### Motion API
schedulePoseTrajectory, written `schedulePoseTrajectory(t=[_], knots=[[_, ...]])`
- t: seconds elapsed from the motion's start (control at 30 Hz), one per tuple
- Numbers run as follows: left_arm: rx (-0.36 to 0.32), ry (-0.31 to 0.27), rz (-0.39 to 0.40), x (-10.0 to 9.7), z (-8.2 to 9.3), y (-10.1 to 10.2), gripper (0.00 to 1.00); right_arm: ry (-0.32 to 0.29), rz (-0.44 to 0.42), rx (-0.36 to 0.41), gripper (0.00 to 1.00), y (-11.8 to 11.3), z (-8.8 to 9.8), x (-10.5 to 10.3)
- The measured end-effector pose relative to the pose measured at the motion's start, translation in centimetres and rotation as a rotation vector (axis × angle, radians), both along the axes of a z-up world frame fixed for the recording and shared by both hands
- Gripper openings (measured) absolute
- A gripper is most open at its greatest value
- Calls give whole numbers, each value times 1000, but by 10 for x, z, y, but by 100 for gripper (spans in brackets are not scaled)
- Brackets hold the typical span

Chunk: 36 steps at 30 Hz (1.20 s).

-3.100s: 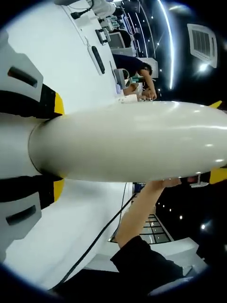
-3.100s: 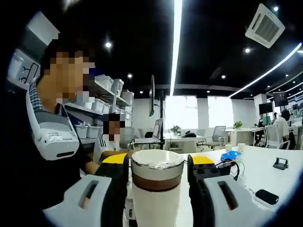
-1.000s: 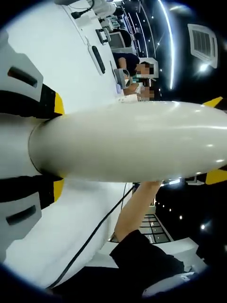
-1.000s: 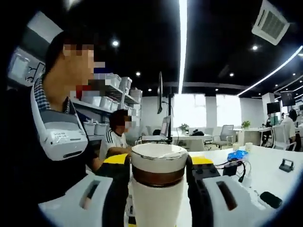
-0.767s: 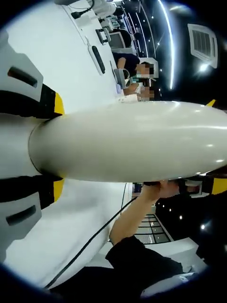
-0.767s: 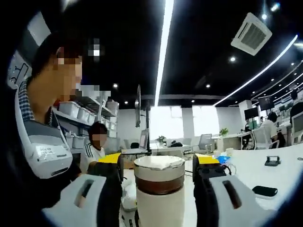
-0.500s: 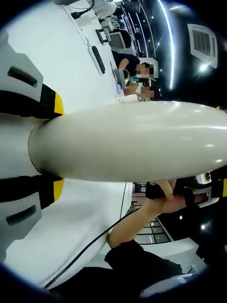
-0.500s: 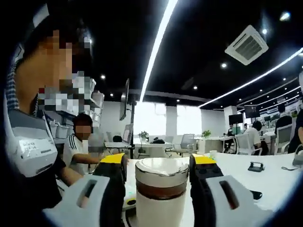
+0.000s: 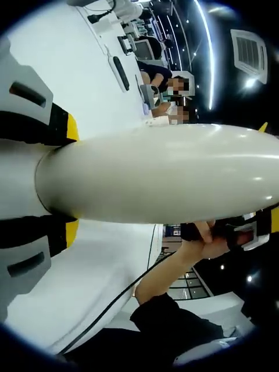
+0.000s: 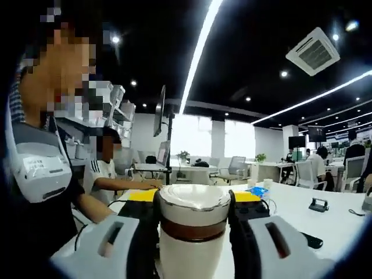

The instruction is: Grasp the water cup twist off the cup lid place the cup lid on the table

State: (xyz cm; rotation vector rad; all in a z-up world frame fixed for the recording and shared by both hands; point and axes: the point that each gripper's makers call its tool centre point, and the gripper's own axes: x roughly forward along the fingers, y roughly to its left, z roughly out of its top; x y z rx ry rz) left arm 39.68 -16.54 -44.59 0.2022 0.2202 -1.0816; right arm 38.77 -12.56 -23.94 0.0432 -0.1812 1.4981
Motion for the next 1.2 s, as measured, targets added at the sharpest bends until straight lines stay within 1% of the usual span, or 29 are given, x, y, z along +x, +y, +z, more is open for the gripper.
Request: schedulePoseTrajectory(t=[0.1,0.13,0.17,0.27,0.33,0.43,0.47,0.5,0.57,0.63,0.67,0.7,0.73,0.77,0.83,0.9,0.97,1.03,1.1,1.13,1.2], knots=[[0,1,0,0,0,0,48,2,124,-8,49,1,0,-3],[0,2,1,1,0,0,48,2,149,-8,49,1,0,-3],[0,2,1,1,-1,0,48,3,199,-12,49,1,0,-4],[-1,2,1,1,-1,0,48,2,292,-16,49,1,-1,-8],[0,2,0,1,-1,0,48,6,323,-15,49,1,-1,-6],[-1,3,0,1,-1,1,48,9,330,-10,49,2,-1,-8],[-1,3,0,1,-1,1,48,17,316,-5,49,3,-1,-8],[-1,4,0,2,-1,1,48,40,292,-2,49,3,-2,-7],[-1,3,-1,2,-1,1,48,43,252,-7,50,2,-4,-7],[-1,2,-2,1,-1,0,48,26,194,0,55,-1,-5,-6],[0,4,-1,1,-2,0,48,31,175,19,60,-3,-2,-8],[0,4,-1,1,-2,0,48,35,153,40,61,-4,1,-9],[0,4,-1,2,-2,0,48,39,135,53,61,-6,3,-9],[0,5,-1,2,-2,0,48,38,83,65,61,-8,5,-8],[0,4,-1,2,-2,-1,48,36,10,78,61,-9,7,-4],[0,4,-1,2,-2,-1,48,63,-68,105,61,-11,11,-1],[0,4,0,3,-2,-1,48,76,-93,132,58,-10,16,-3],[1,3,0,3,-2,-1,48,77,-155,100,58,-7,13,1],[1,4,1,4,-2,-1,48,58,-192,80,53,-6,12,4],[1,4,1,4,-2,-1,48,33,-233,49,49,-5,9,9],[2,4,3,5,-2,-1,48,22,-231,34,50,-2,8,8]])
